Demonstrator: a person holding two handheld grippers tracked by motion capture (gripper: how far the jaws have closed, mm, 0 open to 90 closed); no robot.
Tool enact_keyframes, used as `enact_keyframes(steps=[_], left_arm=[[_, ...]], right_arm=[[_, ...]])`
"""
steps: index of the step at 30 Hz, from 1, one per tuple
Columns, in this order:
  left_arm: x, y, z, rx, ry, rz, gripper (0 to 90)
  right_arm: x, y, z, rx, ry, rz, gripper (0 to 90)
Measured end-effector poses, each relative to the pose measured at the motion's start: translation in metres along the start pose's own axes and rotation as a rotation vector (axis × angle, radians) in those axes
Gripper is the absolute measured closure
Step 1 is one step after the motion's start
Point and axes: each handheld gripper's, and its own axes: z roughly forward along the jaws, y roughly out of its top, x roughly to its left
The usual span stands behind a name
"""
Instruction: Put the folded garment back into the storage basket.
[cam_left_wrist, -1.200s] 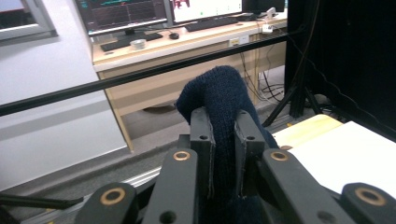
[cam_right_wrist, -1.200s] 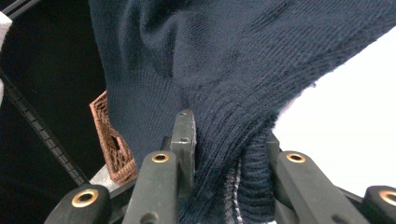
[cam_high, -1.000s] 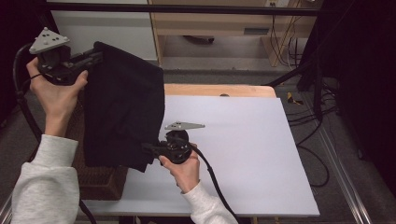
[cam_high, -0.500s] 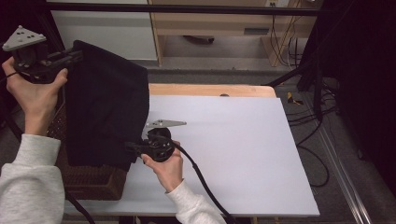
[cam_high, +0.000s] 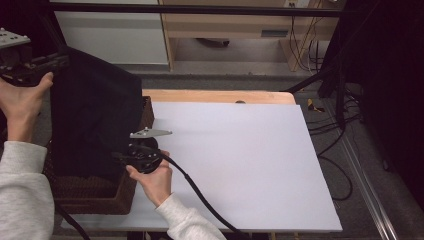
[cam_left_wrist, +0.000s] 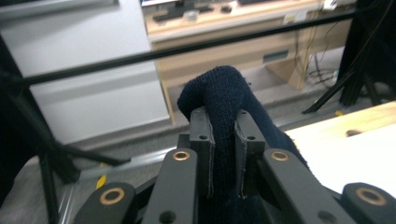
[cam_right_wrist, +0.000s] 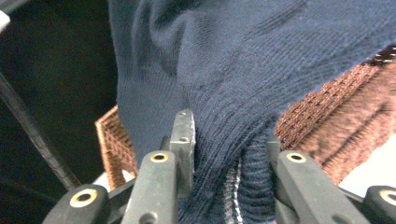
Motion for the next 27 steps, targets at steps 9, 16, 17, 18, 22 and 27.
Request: enact_keyframes(steps=[9,16,17,18,22,27], left_arm=[[0.046,-0.094,0.059,0.095,0.020,-0.211,51.1],[0.027,-0.120,0.055,0.041,-0.037,-0.259,35.9],[0.024,-0.122,0.054,0.039,-0.042,-0.256,34.9],[0.021,-0.124,0.053,0.039,-0.047,-0.252,33.4],[0.009,-0.132,0.052,0.051,-0.079,-0.240,25.3],[-0.007,-0.138,0.049,0.050,-0.140,-0.237,19.3]], right_arm=[[-0.006,-0.021,0.007,-0.013,-0.101,-0.216,26.5],[-0.040,-0.021,-0.035,-0.065,-0.094,-0.178,20.7],[-0.045,-0.022,-0.040,-0.072,-0.088,-0.173,20.7],[-0.049,-0.023,-0.045,-0.073,-0.083,-0.162,20.4],[-0.064,-0.026,-0.062,-0.072,-0.076,-0.152,18.0],[-0.080,-0.029,-0.078,-0.054,-0.071,-0.137,15.5]])
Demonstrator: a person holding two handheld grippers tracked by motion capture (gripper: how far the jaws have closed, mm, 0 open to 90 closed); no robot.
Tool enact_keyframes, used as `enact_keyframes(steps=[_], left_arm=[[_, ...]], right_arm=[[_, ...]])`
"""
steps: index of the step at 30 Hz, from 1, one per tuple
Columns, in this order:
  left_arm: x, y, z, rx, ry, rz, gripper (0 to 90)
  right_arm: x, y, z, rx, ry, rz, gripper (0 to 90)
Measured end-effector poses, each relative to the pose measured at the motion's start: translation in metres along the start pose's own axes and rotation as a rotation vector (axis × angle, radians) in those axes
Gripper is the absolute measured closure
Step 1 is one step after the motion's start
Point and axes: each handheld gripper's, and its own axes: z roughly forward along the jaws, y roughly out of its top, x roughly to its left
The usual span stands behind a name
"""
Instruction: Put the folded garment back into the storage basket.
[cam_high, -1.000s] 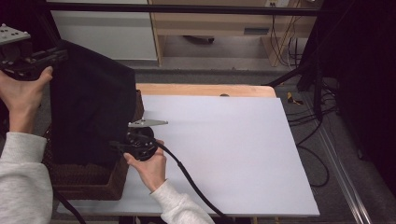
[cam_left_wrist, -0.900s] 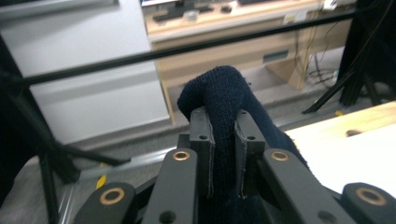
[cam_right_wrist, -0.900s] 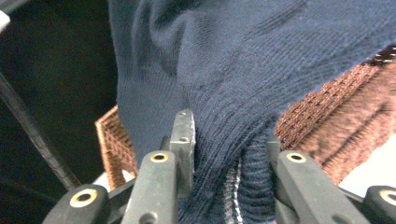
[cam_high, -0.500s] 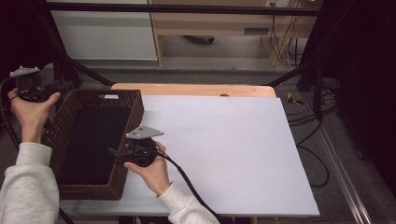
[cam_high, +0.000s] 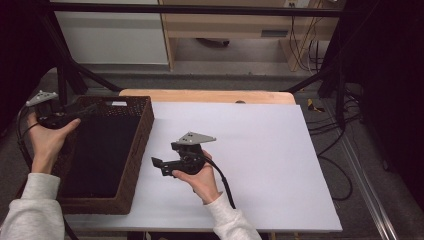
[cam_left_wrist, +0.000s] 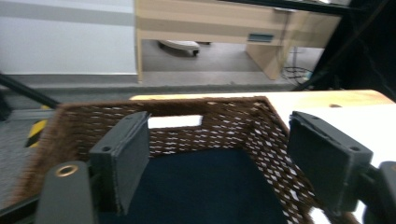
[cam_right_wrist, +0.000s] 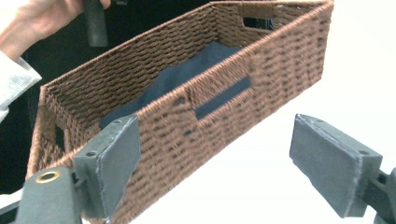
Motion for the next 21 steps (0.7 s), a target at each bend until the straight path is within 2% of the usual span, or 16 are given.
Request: enact_keyframes(steps=[3,7,12,14,21], left_arm=[[-0.012,-0.005,0.000,0.009,-0.033,0.005,12.9],[-0.028,-0.011,0.000,0.038,-0.065,0.027,7.7],[-0.047,-0.016,0.000,0.046,-0.107,0.041,4.6],[-0.055,-0.017,-0.001,0.043,-0.122,0.053,3.7],[-0.081,-0.022,0.000,0.057,-0.168,0.092,2.5]], right_arm=[[-0.008,-0.003,-0.010,0.019,-0.029,-0.034,13.0],[-0.019,-0.007,-0.023,0.043,0.010,-0.038,10.1],[-0.031,-0.013,-0.038,0.066,0.008,-0.044,7.0],[-0.036,-0.015,-0.044,0.084,-0.002,-0.055,7.0],[-0.051,-0.023,-0.063,0.093,-0.046,-0.053,7.3]])
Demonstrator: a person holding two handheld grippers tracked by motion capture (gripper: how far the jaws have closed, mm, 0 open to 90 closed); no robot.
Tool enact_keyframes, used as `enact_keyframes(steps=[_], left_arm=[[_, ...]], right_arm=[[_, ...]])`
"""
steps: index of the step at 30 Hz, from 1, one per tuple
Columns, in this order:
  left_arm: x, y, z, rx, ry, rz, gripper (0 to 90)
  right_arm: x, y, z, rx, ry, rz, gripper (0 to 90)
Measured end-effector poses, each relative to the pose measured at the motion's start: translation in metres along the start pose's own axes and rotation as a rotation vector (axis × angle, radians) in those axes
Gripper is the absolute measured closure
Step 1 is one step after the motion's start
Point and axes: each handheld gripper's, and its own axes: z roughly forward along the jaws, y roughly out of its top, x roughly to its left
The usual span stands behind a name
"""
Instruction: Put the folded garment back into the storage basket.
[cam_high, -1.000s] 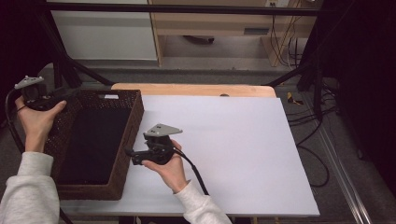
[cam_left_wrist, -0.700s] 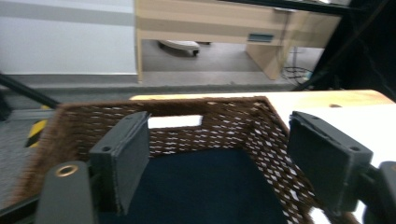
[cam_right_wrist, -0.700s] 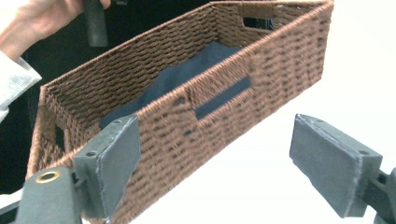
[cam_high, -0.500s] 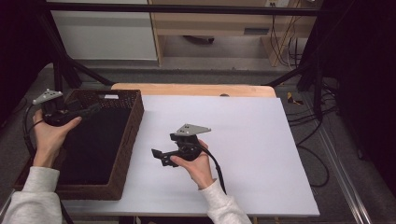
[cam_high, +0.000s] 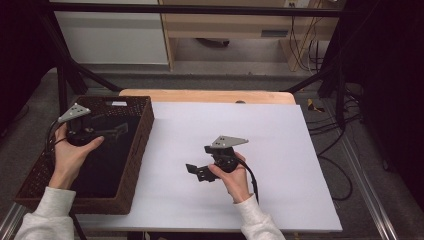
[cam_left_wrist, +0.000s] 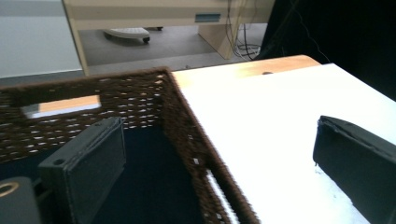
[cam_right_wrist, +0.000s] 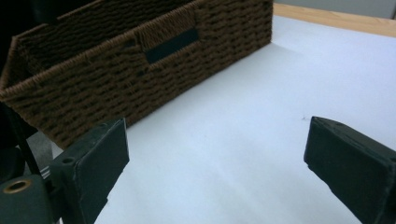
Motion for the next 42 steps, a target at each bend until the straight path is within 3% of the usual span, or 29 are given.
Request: enact_keyframes(steps=[4,10,30,42], left_arm=[[-0.013,-0.002,0.003,0.002,-0.027,0.019,2.3],[-0.034,-0.002,0.004,-0.011,-0.071,0.044,2.2],[-0.098,-0.019,0.035,0.009,-0.193,0.123,2.2],[-0.118,-0.056,0.061,0.056,-0.245,0.107,2.9]], right_arm=[[-0.008,-0.007,-0.010,0.024,-0.033,-0.003,7.8],[-0.025,-0.016,-0.031,0.016,-0.078,0.018,7.7],[-0.070,-0.050,-0.091,0.039,-0.136,0.036,6.3],[-0.090,-0.076,-0.113,0.051,-0.160,0.055,5.7]])
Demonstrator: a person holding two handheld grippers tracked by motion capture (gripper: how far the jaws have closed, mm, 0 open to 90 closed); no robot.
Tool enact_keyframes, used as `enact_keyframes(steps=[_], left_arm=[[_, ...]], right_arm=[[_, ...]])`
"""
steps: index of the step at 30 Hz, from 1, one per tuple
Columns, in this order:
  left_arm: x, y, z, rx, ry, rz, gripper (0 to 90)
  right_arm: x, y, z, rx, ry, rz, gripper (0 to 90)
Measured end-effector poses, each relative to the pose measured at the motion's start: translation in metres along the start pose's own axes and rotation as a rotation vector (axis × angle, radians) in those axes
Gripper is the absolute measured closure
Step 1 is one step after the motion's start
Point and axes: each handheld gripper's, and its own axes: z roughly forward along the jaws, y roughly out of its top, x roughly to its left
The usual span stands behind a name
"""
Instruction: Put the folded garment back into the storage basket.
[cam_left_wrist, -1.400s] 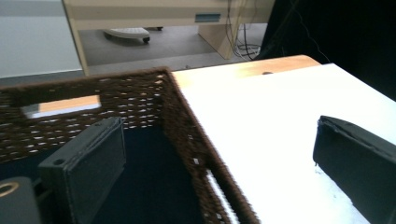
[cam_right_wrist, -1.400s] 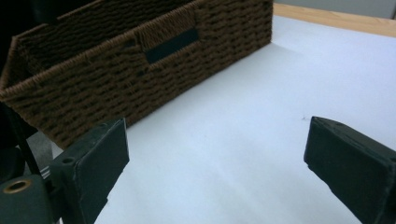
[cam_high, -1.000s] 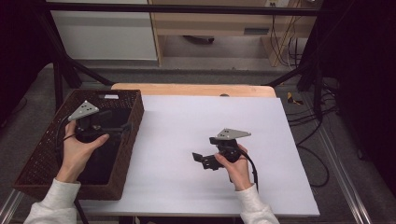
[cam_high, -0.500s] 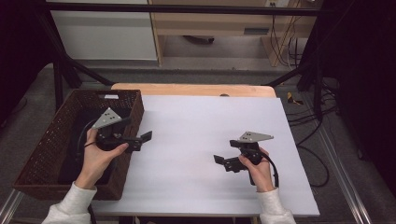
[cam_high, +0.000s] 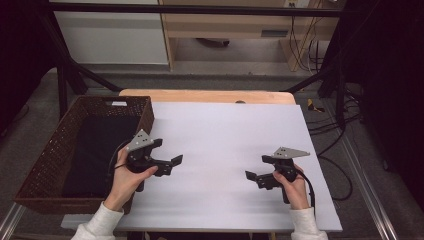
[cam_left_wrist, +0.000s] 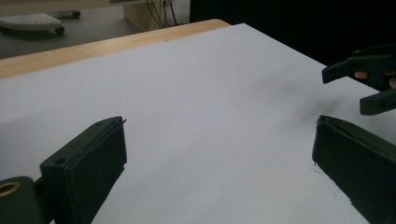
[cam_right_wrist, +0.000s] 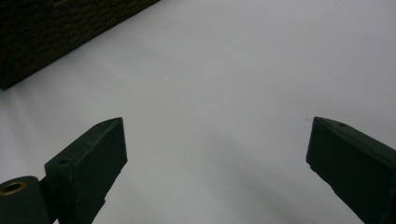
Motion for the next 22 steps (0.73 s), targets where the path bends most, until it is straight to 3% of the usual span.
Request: enact_keyframes(steps=[9,13,22], left_arm=[[-0.009,-0.033,0.017,0.044,-0.035,0.009,2.3],[-0.012,-0.047,0.021,0.039,-0.041,0.006,3.1],[-0.011,-0.066,0.026,0.064,-0.047,-0.003,3.4]], right_arm=[[-0.008,-0.014,-0.006,0.016,-0.008,-0.004,5.2],[-0.011,-0.020,-0.009,0.021,-0.015,0.003,4.9],[-0.015,-0.027,-0.014,0.014,-0.020,0.011,4.6]])
